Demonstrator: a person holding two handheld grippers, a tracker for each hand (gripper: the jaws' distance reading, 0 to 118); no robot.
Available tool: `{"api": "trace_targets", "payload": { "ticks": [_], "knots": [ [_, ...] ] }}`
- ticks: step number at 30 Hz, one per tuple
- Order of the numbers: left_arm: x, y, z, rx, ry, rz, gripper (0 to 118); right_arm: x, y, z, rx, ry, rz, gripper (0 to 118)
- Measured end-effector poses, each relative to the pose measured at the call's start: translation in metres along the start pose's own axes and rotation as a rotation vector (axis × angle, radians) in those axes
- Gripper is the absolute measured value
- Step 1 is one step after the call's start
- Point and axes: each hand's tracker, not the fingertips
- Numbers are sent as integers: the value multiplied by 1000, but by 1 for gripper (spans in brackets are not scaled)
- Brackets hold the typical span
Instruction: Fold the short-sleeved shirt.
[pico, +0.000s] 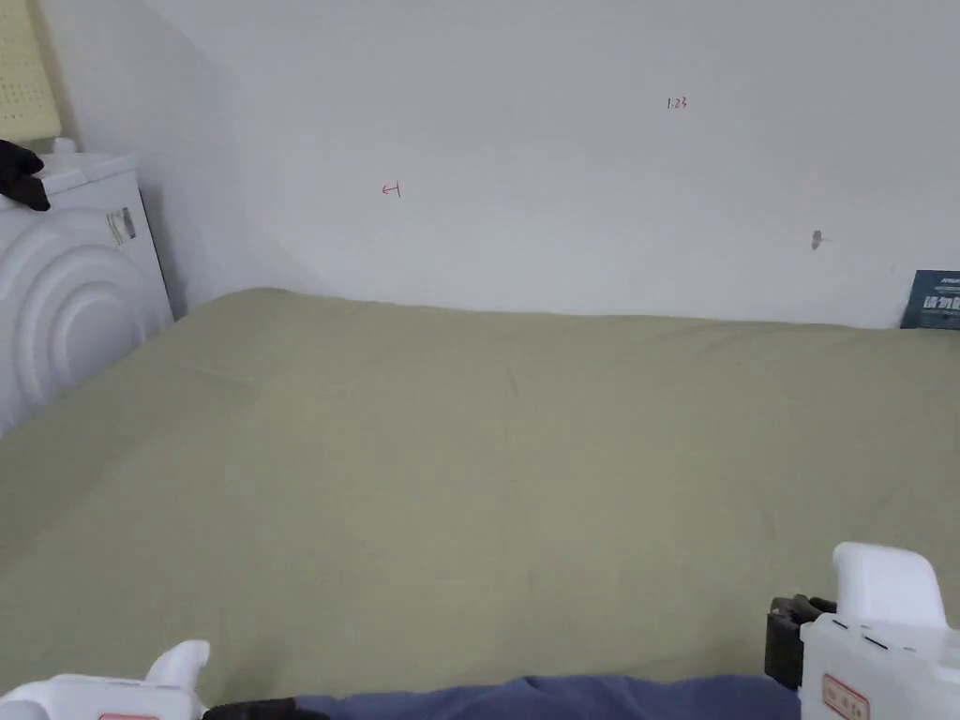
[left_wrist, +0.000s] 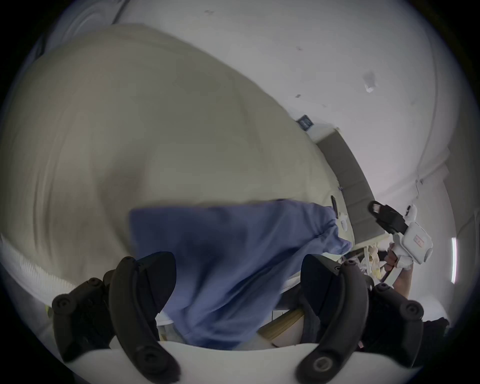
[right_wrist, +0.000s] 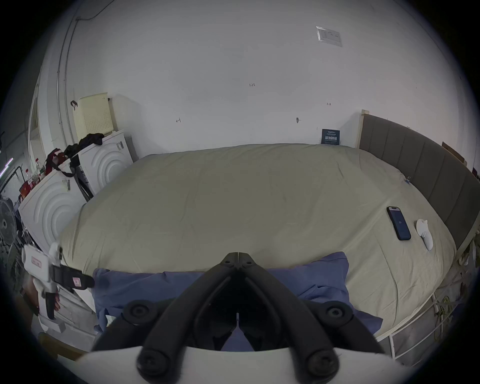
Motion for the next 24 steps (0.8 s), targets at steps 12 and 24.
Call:
{"api": "trace_targets", "payload": {
  "ticks": [12, 24],
  "knots": [
    [-7, -13, -19, 63, 24, 1, 106, -6, 4, -4, -19, 53, -13, 1],
    [59, -4, -24, 59, 141, -125, 11, -3, -9, 1, -49, 59, -19, 1]
  ]
}}
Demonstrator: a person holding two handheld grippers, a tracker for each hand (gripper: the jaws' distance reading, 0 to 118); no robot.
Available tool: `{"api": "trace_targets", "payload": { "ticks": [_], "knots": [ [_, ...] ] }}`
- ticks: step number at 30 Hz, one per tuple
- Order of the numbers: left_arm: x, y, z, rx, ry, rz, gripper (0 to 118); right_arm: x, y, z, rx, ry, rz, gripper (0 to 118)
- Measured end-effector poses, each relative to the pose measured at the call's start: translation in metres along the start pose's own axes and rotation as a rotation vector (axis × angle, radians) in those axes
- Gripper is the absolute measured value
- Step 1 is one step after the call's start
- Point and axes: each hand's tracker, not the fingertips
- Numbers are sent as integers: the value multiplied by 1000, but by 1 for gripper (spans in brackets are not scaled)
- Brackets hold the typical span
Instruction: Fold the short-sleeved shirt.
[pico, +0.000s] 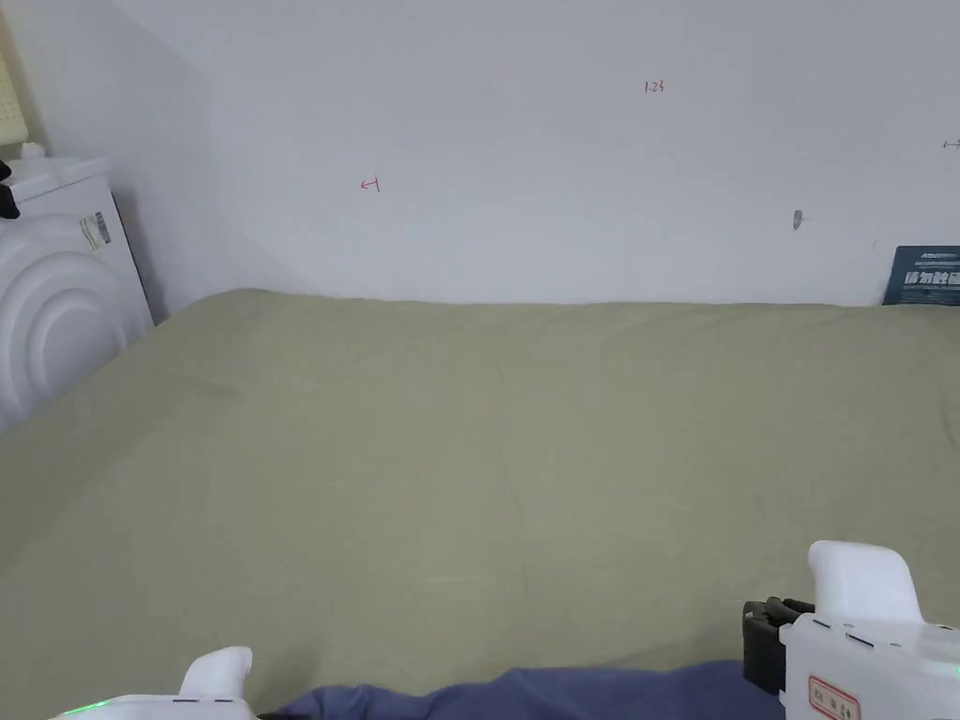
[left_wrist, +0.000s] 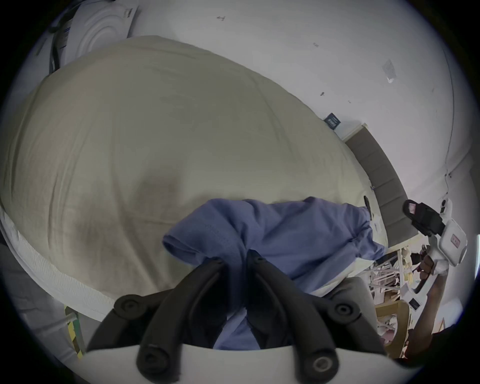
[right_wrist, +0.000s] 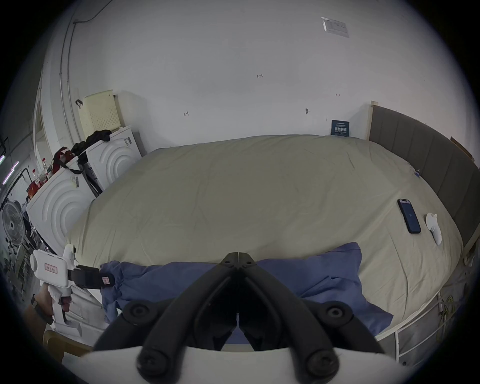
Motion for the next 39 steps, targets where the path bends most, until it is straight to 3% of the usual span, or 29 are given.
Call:
{"api": "trace_targets", "payload": {
  "ticks": [9, 15, 21, 22, 23, 24, 25, 28, 31, 32, 33, 34, 35, 38, 39],
  "knots": [
    [90, 44, 21, 56, -257, 79, 11, 28, 9, 22, 41, -29, -74, 1],
    [173, 50, -32, 1, -328, -32, 11, 47, 10, 38, 67, -44, -113, 1],
    [216, 38, -95, -80, -322, -46, 12, 68, 7, 48, 73, -84, -139, 2],
    [219, 36, -102, -85, -319, -44, 17, 70, 6, 49, 71, -87, -144, 2],
    [218, 34, -106, -85, -313, -26, 31, 73, 5, 49, 70, -91, -147, 2],
    [218, 33, -111, -89, -313, -3, 60, 75, 4, 50, 69, -92, -149, 2],
    [216, 33, -112, -100, -334, 36, 77, 76, 3, 49, 68, -94, -151, 2],
    [212, 32, -105, -99, -425, 87, 81, 80, 1, 44, 55, -99, -157, 2],
    [209, 36, -84, -56, -531, 39, 80, 80, 0, 41, 46, -93, -168, 2],
    [207, 36, -78, -37, -542, 16, 79, 79, 0, 41, 43, -91, -167, 2],
    [206, 36, -70, -3, -519, -19, 60, 78, 0, 41, 44, -88, -166, 2],
    [202, 36, -65, 37, -490, -73, 19, 77, 0, 42, 48, -83, -164, 2],
    [197, 35, -65, 67, -434, -114, 0, 76, 0, 43, 51, -80, -162, 2],
    [190, 28, -80, 85, -261, -129, 0, 75, 1, 49, 62, -69, -156, 2],
    [187, 24, -87, 70, -281, -120, 0, 75, 1, 51, 68, -69, -157, 2]
  ]
}}
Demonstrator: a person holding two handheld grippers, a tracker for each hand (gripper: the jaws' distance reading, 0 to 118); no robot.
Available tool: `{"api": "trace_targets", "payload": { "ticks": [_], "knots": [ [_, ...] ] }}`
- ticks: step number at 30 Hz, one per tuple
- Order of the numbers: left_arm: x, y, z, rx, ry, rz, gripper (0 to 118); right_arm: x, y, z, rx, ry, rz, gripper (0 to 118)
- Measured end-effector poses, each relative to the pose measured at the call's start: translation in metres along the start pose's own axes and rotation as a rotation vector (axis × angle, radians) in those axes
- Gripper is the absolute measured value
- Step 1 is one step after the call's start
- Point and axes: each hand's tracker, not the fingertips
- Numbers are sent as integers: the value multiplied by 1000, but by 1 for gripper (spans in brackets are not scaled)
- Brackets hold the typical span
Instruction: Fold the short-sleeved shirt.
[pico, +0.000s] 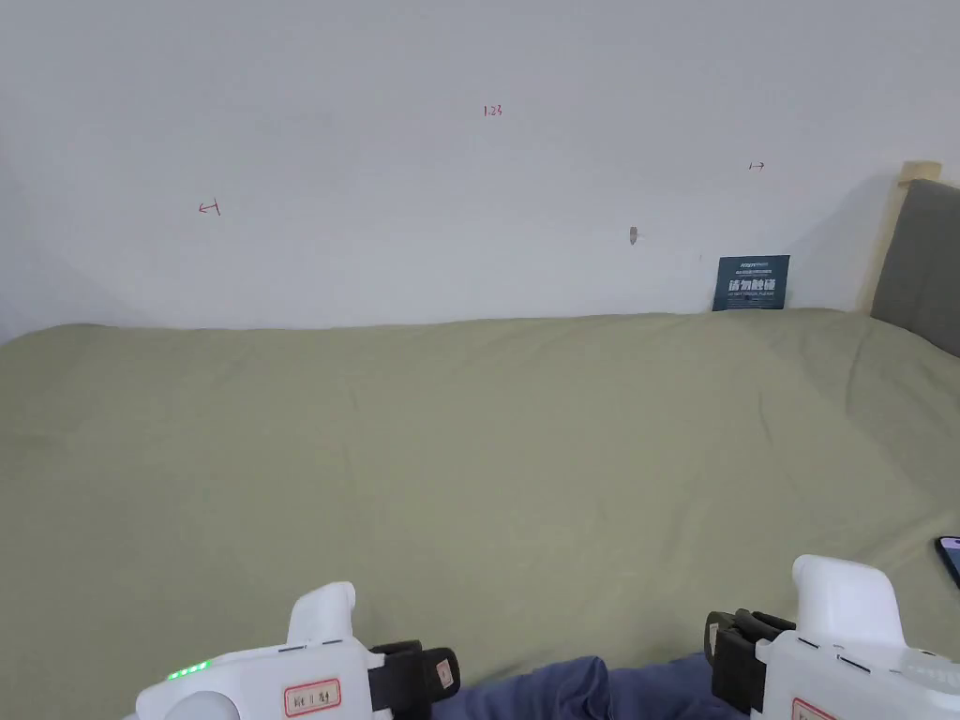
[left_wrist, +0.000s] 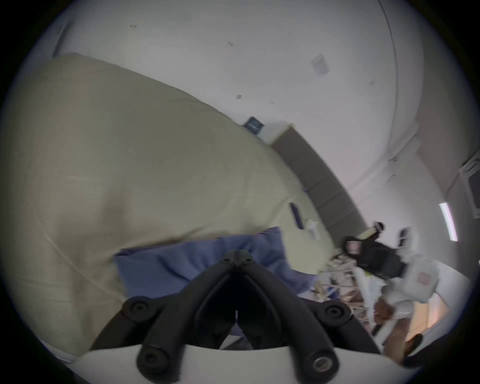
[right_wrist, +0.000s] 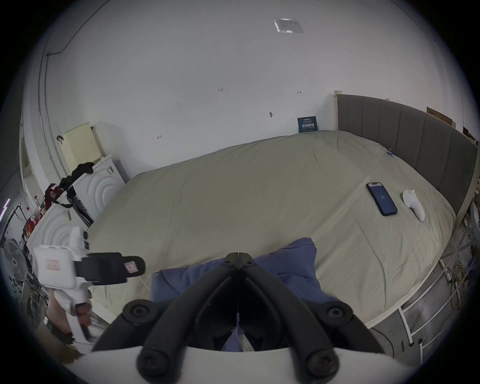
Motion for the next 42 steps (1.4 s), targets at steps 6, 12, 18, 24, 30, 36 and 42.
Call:
{"api": "trace_targets", "payload": {
  "ticks": [6, 12, 18, 24, 30, 36, 42],
  "knots": [
    [10, -36, -60, -118, -1, -67, 0, 11, 6, 15, 48, -17, -19, 2],
    [20, -73, -118, -97, -60, 61, 0, 13, 10, 35, 99, -13, -18, 2],
    [37, -104, -137, -84, -111, 84, 0, 8, 17, 37, 116, -2, -3, 2],
    [37, -68, -90, -93, -147, 37, 14, -2, 17, 25, 100, 19, 30, 2],
    [-22, -11, 10, -194, -166, -37, 118, -9, 14, 11, 70, 46, 42, 2],
    [-80, -9, 41, -176, 5, 135, 118, -15, 14, 10, 63, 70, 43, 2],
    [-96, -39, 2, -165, -59, 334, 117, -17, 18, 19, 77, 80, 58, 2]
  ]
}}
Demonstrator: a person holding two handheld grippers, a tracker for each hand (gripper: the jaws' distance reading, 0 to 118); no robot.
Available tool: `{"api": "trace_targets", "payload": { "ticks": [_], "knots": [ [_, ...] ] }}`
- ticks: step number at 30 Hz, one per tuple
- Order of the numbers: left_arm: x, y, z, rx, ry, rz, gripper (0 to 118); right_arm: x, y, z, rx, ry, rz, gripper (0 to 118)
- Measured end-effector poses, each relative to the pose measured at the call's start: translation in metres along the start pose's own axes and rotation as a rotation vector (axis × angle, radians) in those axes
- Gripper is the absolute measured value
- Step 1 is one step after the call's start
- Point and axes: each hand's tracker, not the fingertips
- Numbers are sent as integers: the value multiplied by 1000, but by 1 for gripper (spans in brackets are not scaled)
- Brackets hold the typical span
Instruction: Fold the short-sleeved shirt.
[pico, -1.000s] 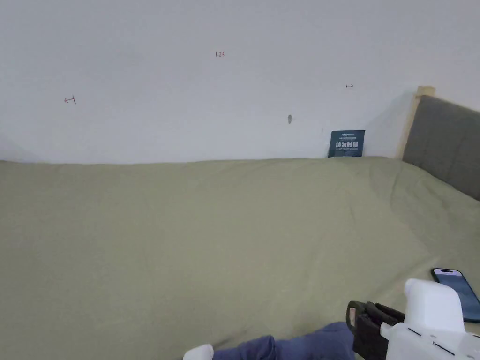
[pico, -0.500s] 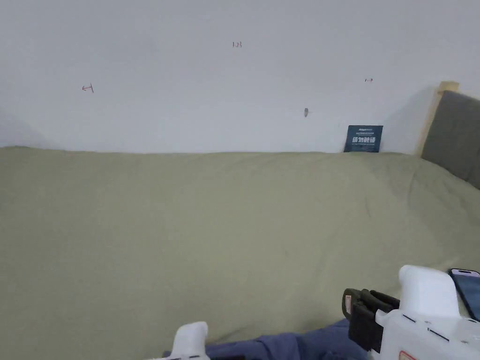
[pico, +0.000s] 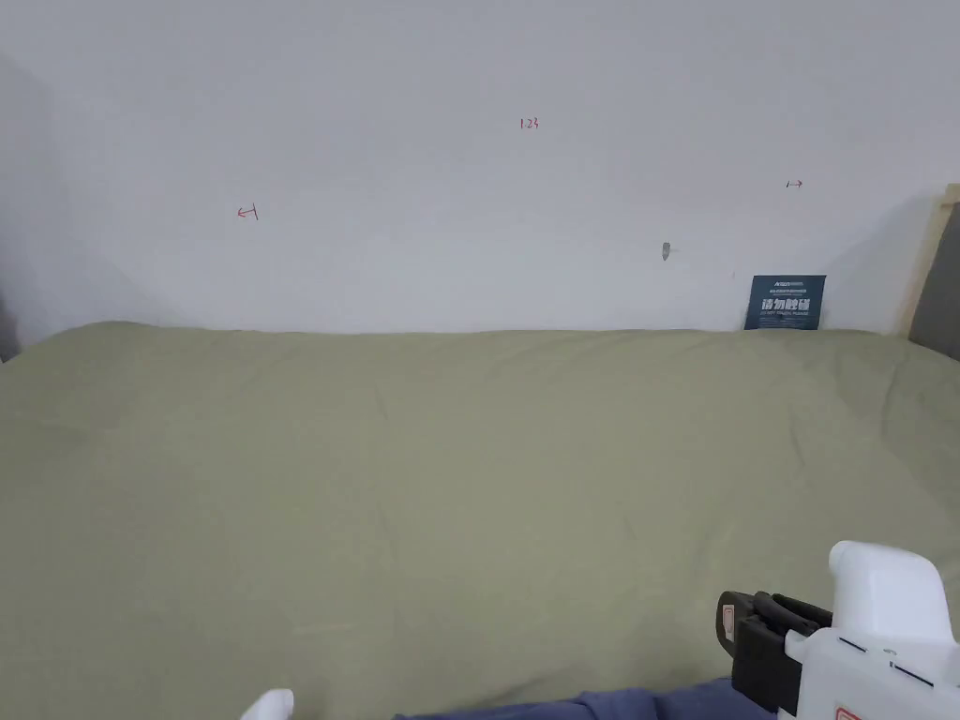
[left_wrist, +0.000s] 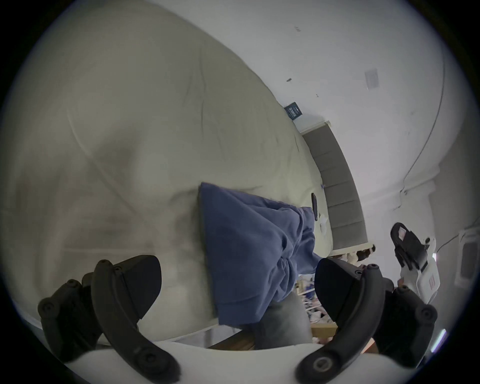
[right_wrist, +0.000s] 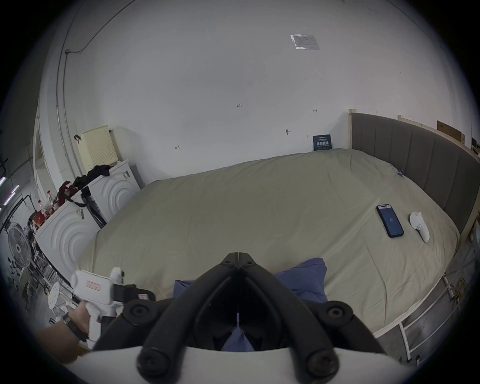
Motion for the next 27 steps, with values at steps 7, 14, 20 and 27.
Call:
{"api": "trace_targets", "payload": {
  "ticks": [7, 14, 20, 27],
  "knots": [
    [6, -24, -40, 42, -101, 26, 11, 4, -1, 4, 6, -13, -15, 2],
    [4, -20, -23, 100, -41, -12, 11, -2, -6, 5, -10, -9, 6, 2],
    [-7, 11, 38, 140, 82, -45, 11, -6, -5, -1, -23, -3, 17, 2],
    [-12, 40, 136, 214, 407, -150, 11, -11, 0, -11, -27, -3, 22, 2]
  ]
}}
